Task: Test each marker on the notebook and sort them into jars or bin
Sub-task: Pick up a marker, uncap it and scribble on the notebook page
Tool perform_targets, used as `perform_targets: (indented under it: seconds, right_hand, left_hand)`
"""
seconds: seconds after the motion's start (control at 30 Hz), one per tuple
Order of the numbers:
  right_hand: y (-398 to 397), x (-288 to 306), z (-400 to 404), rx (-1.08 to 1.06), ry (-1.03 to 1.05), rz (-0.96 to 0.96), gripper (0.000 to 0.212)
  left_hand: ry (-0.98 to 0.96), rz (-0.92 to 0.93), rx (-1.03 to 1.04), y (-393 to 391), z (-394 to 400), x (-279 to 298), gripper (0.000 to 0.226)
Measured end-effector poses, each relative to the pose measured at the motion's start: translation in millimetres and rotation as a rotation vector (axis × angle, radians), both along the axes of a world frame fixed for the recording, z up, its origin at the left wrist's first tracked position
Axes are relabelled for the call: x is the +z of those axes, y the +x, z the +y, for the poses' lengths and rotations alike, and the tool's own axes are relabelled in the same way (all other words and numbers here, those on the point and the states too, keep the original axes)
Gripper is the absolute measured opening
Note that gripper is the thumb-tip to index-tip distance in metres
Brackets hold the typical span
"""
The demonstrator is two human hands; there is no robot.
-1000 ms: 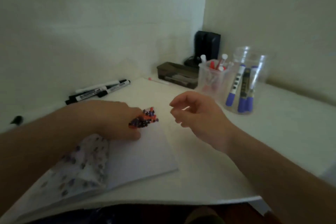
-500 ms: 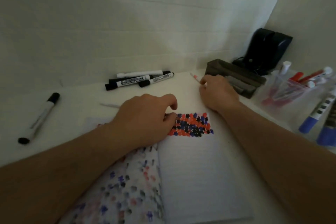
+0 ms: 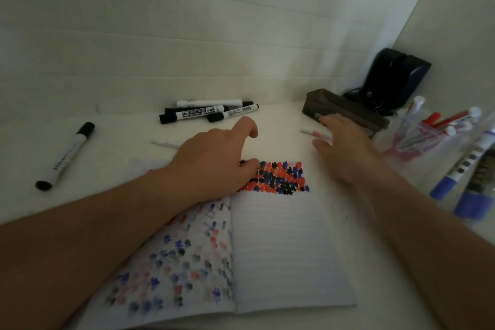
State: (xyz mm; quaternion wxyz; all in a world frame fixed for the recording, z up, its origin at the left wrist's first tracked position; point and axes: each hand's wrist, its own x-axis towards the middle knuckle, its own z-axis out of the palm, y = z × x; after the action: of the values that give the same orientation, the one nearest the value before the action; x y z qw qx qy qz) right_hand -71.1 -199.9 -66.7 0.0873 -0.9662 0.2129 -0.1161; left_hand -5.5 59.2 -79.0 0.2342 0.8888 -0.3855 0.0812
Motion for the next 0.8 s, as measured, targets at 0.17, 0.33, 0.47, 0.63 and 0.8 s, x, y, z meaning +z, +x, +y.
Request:
perform_targets:
  seconds: [0.17, 0.33, 0.47, 0.63, 0.8]
  right_hand:
    - [10, -8, -17, -0.008, 0.058, -0.032, 0.019]
    - [1, 3, 10, -0.023, -0.088, 0.087, 0.023]
    - [-24, 25, 47, 0.209, -0.087, -0.128, 0.007]
    - [-39, 19, 84, 0.544, -0.092, 0.020, 0.009]
    - [-35, 7, 75, 0.563, -0.145, -0.030, 0.034]
  left_hand:
    - [0.025, 0.013, 0.010, 1, -1, 0, 0.034]
    - [0.031, 0.000, -0.001, 2, -1, 2, 0.034]
    - [0.016, -0.021, -0.049, 0, 1, 3, 0.048]
    - [0.022, -0.097, -0.199, -10, 1, 7, 0.041]
    - [0.131, -0.081, -0.173, -4, 1, 5, 0.044]
